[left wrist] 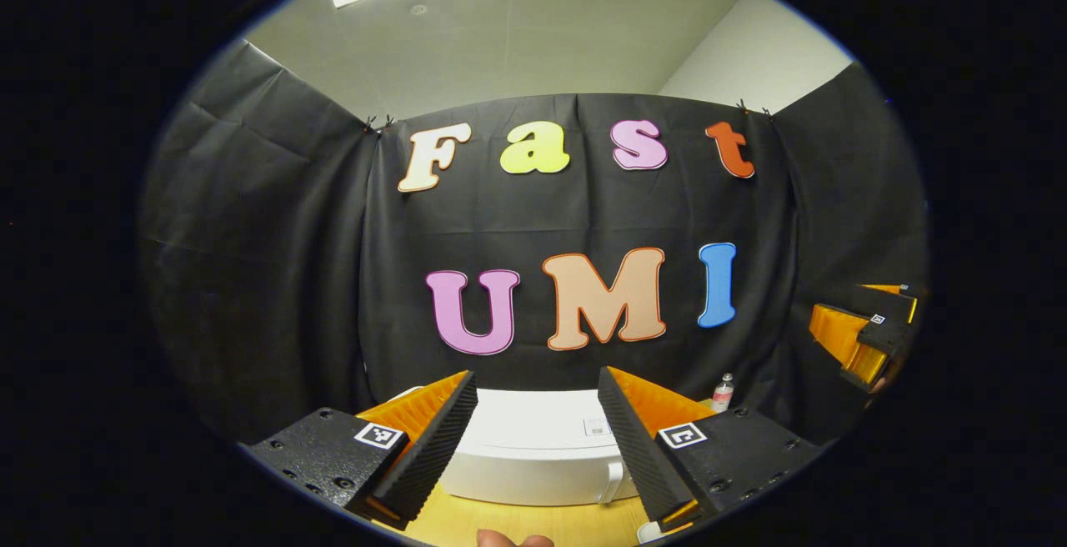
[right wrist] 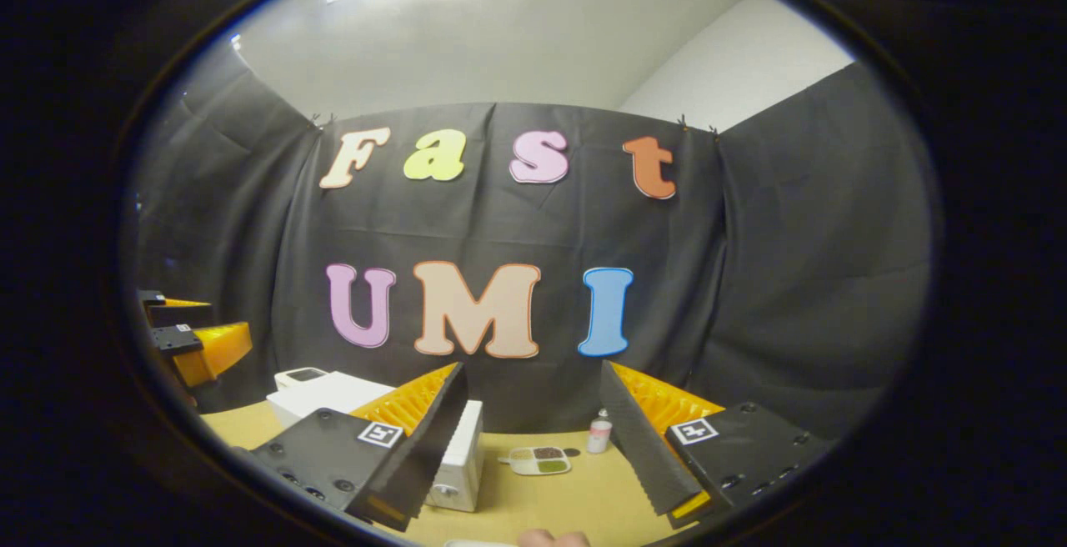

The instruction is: Open the microwave oven with the left hand, put the food in, and close the microwave oven.

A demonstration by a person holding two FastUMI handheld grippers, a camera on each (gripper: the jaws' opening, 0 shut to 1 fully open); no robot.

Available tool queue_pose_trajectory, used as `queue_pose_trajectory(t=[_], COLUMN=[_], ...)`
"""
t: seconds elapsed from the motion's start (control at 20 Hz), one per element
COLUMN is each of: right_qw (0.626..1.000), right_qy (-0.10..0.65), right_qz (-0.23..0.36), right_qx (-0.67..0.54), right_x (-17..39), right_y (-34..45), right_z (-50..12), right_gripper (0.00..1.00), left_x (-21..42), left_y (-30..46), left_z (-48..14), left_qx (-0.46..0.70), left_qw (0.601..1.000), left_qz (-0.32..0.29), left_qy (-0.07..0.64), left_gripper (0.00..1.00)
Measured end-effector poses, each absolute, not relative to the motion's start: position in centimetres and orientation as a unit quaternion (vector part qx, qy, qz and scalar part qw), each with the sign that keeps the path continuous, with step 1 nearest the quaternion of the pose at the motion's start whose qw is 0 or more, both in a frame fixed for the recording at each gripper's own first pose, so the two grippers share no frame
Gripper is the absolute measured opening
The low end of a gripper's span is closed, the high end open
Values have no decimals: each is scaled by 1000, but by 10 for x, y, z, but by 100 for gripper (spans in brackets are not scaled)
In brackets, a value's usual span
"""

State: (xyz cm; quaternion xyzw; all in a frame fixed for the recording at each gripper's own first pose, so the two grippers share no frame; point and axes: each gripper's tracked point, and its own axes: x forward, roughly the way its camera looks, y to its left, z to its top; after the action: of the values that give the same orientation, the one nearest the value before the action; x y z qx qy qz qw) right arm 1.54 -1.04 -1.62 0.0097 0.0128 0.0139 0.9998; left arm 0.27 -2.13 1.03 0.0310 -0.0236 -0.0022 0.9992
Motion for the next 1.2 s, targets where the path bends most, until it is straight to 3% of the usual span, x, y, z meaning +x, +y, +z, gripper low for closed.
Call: queue_pose_trajectory(t=[0.7,1.2], right_qw=[1000,1000], right_qy=[19,10], right_qz=[1,-21], right_qx=[4,-11], right_x=[14,3], right_y=[-27,-57], right_z=[-20,-10], right_gripper=[96,96], left_x=[14,53], left_y=[-43,-83], left_z=[-10,-160], left_qx=[44,63], left_qw=[999,995], left_qz=[-13,-52], left_qy=[-18,57], left_gripper=[95,95])
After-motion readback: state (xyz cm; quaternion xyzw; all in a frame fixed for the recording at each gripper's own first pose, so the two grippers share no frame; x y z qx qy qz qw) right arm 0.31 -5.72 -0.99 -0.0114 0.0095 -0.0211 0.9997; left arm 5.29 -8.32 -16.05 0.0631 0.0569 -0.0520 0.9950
